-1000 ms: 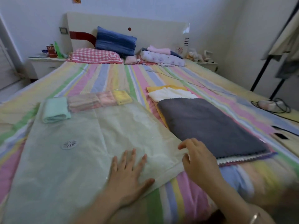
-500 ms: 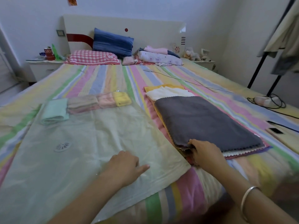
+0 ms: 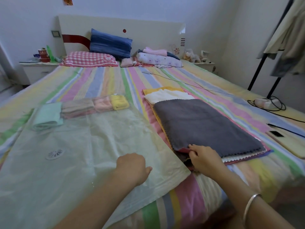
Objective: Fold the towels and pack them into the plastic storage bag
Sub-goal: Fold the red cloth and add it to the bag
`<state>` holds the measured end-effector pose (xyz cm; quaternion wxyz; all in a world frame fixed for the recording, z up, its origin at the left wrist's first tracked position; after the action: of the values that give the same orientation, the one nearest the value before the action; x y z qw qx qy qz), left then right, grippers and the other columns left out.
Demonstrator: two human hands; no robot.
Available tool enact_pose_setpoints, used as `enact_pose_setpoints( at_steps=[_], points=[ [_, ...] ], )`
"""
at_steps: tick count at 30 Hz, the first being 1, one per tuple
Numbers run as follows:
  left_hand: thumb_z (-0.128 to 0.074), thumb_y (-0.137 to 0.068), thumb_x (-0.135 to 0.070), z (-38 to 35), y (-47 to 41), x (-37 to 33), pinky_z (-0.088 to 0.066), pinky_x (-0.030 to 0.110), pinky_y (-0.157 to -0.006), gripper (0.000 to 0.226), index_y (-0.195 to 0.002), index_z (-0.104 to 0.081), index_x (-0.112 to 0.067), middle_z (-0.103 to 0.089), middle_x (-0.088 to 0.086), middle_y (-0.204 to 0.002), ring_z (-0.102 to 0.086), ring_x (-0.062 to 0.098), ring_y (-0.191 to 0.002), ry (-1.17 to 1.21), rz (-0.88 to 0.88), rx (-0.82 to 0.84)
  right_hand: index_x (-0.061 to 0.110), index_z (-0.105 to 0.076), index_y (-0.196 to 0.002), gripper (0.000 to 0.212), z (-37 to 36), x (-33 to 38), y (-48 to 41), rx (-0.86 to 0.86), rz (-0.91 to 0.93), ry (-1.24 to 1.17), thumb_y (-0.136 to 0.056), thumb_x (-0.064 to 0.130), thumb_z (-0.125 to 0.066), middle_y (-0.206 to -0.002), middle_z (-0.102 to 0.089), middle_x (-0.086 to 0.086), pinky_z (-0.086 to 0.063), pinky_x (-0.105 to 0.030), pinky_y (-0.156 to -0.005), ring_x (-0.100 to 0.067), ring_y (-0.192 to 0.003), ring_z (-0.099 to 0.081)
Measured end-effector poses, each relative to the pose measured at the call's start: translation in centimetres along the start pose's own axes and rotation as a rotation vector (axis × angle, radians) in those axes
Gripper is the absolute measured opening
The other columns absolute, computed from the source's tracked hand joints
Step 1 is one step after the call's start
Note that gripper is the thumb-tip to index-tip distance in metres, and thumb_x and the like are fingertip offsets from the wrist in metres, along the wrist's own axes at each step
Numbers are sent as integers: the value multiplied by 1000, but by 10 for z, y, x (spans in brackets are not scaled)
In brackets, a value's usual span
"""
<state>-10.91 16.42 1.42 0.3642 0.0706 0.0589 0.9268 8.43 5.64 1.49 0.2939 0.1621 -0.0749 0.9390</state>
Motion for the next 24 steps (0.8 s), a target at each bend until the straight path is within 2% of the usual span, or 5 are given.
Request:
enact_pose_setpoints(
  at_steps=[3,7,10,18,24],
  points=[
    [-41,-98,-43,21,0,-16,-39,32,-73,33,-113,-53,-16,-55,3,-118,-59,24,-102,4,-60,-253,14,-51,-70,28,18,-5,-2,-210,-91,-164,-94,20,-39,-69,-61,-1,-34,-35,-57,-37,-75,-58],
    [-56,-89,-28,44,-13,-37,-51,40,-82,59,-143,-31,-25,-29,-8,-150,-65,21,-93,488,-282,-464,11,-49,-82,21,64,36,9,-623,69,-32,-99,19,-39,-56,-54,-8,-25,-33,-48,-34,-53,-50],
    [-58,-79,-9,62,-31,-42,-54,39,-86,80,-149,-25,-26,-44,0,-143,-66,20,-98,943,-445,-478,12,-54,-75,20,75,82,20,-740,253,48,-91,19,-44,-43,-47,-2,-11,-22,-41,-27,-34,-40],
    [-70,-71,-20,60,-40,11,-51,29,-68,8,-78,-68,-18,-68,1,-71,-61,6,-65,1055,-387,-432,23,-56,-100,35,31,99,35,-609,396,15,-76,46,-68,-85,-62,10,-39,-24,-50,-11,-69,-61],
    [-76,-79,-19,44,-28,57,-50,33,-67,9,-74,-71,-14,-68,3,-68,-58,6,-65,1115,-262,-413,16,-59,-105,38,-7,64,32,-568,262,242,-67,19,-59,-89,-59,-1,-44,-37,-60,-26,-75,-58]
  ],
)
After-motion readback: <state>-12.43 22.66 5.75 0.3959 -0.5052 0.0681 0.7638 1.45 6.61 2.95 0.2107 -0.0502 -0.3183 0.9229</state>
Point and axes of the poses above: each hand's wrist, its own y-axis away from the middle knuckle, its own z-axis out of the back of the hand, x = y × z, the point moved 7 cm from there along -y, towards the middle knuckle
